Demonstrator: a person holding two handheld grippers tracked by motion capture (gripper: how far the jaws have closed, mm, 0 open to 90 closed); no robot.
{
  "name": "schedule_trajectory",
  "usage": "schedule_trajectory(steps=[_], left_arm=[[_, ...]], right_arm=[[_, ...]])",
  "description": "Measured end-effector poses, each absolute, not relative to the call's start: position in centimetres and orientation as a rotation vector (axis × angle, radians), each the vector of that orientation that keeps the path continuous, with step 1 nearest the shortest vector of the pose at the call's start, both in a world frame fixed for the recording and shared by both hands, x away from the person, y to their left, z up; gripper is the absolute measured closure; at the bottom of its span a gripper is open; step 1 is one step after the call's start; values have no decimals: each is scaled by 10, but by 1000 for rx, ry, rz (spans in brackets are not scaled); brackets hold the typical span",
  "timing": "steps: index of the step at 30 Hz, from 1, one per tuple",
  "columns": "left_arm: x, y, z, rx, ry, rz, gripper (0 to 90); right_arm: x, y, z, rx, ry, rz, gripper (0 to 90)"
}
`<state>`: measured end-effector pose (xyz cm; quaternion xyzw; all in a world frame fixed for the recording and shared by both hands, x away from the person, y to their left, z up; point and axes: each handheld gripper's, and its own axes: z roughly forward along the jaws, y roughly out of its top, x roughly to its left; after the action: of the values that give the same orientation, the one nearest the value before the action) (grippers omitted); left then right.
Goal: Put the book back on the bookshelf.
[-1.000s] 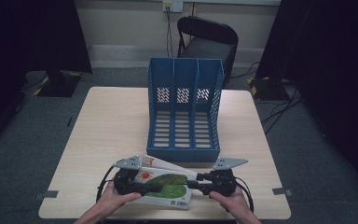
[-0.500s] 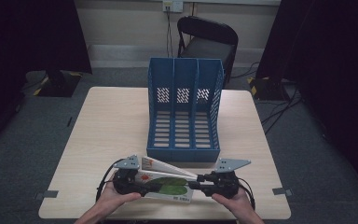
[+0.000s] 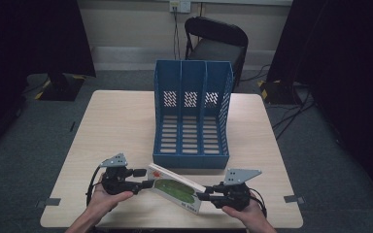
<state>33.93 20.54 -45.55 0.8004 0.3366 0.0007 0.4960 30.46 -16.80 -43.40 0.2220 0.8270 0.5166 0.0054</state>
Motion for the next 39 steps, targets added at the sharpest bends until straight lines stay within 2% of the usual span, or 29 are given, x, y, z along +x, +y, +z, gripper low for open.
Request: schedule_trajectory(steps=[3, 7, 20, 25, 33, 39], left_arm=[[342, 197, -460, 1984, 811, -15, 347], [342, 189, -463, 2022, 786, -21, 354], [340, 185, -464, 2026, 781, 9, 358], [339, 183, -464, 2034, 766, -4, 362], [338, 178, -465, 2032, 756, -18, 393], [337, 178, -465, 2036, 754, -18, 394]], right_arm=[[303, -167, -436, 691, 2602, 1641, 711], [299, -159, -439, 663, 2633, 1640, 672], [298, -139, -451, 687, 2620, 1634, 553], [298, -128, -455, 677, 2626, 1587, 558], [298, -120, -458, 681, 2578, 1539, 665], [296, -115, -469, 664, 2583, 1485, 661]])
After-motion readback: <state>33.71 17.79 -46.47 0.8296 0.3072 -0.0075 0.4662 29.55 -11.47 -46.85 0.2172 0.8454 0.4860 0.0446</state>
